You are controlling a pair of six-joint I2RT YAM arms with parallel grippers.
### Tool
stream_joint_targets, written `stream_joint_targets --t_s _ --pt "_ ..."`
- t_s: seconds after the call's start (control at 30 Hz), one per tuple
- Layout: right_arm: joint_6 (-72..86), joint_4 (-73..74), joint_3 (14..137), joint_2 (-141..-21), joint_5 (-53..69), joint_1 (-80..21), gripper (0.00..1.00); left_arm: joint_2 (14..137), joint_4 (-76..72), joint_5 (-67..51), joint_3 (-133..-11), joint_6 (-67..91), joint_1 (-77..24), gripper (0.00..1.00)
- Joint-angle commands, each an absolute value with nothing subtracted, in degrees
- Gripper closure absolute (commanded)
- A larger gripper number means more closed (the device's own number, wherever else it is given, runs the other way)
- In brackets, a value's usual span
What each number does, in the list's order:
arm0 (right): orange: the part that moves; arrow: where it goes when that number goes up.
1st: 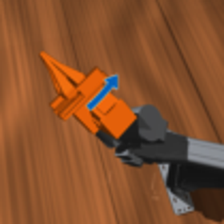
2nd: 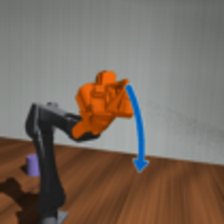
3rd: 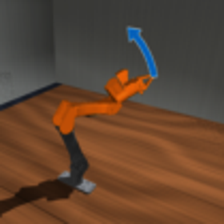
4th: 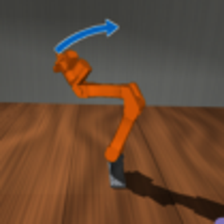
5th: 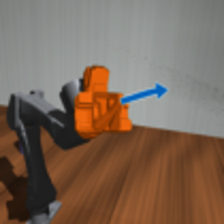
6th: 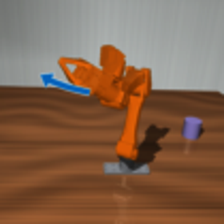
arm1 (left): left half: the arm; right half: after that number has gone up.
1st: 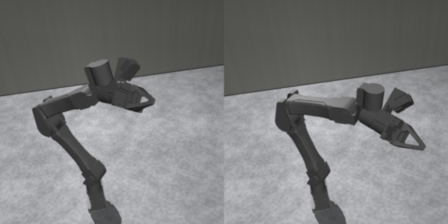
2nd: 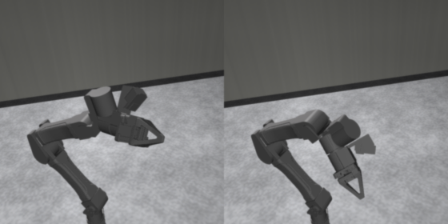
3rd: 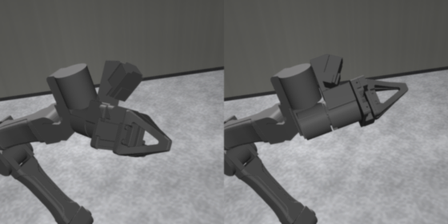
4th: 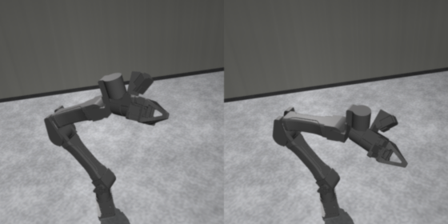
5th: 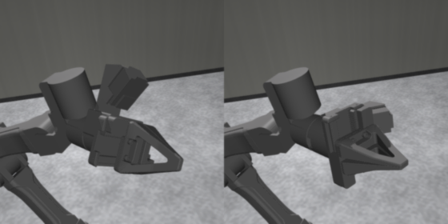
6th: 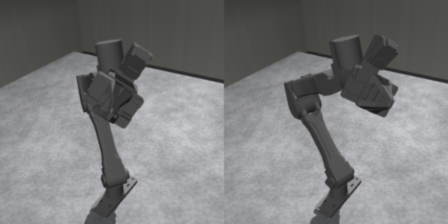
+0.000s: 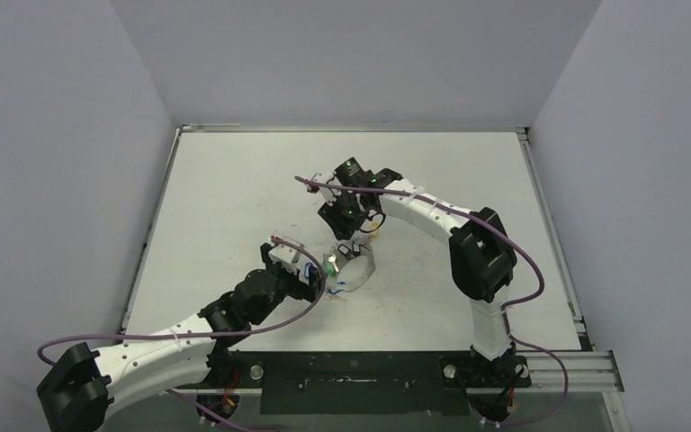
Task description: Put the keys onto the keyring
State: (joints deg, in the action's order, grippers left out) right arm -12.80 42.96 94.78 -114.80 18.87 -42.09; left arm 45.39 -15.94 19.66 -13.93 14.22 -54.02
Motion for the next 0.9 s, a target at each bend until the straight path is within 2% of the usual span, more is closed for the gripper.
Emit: stream_joint_targets --t_s 0.0,0.1,0.17,0.3,0.43,0.53,0.7,0.87 --pt "-8.1 32.6 91.1 -110.5 21.9 -38.6 0.53 46.4 -13.7 16.6 -17.3 17.9 -49.3 0.03" --pt "-6.4 28.3 85.4 -106.4 21.0 -35.8 0.35 48.7 -14.0 9.4 -18.5 19.4 -42.1 0.03" --pt "-4.4 24.6 80.7 -103.3 20.5 -33.1 0.18 50.6 -14.8 4.6 -19.2 20.5 -36.7 0.03" --pt "0.9 15.0 68.1 -94.5 20.0 -24.8 0.01 54.4 -15.7 -2.5 -20.6 22.0 -25.3 0.03" --pt "8.1 6.6 55.5 -87.4 19.9 -13.9 0.00 55.5 -15.6 -4.2 -21.5 21.9 -16.5 0.03" --pt "9.1 4.1 47.0 -81.1 14.9 -8.5 0.00 54.8 -14.6 -1.6 -21.6 21.1 -11.5 0.03" --pt "6.7 0.9 34.2 -67.4 -1.5 -7.5 0.00 52.1 -12.2 9.7 -20.2 18.5 -7.7 0.03" --pt "6.5 -8.3 22.1 -58.2 -9.0 -7.6 0.00 51.9 -10.4 15.2 -20.7 19.5 -5.9 0.04"
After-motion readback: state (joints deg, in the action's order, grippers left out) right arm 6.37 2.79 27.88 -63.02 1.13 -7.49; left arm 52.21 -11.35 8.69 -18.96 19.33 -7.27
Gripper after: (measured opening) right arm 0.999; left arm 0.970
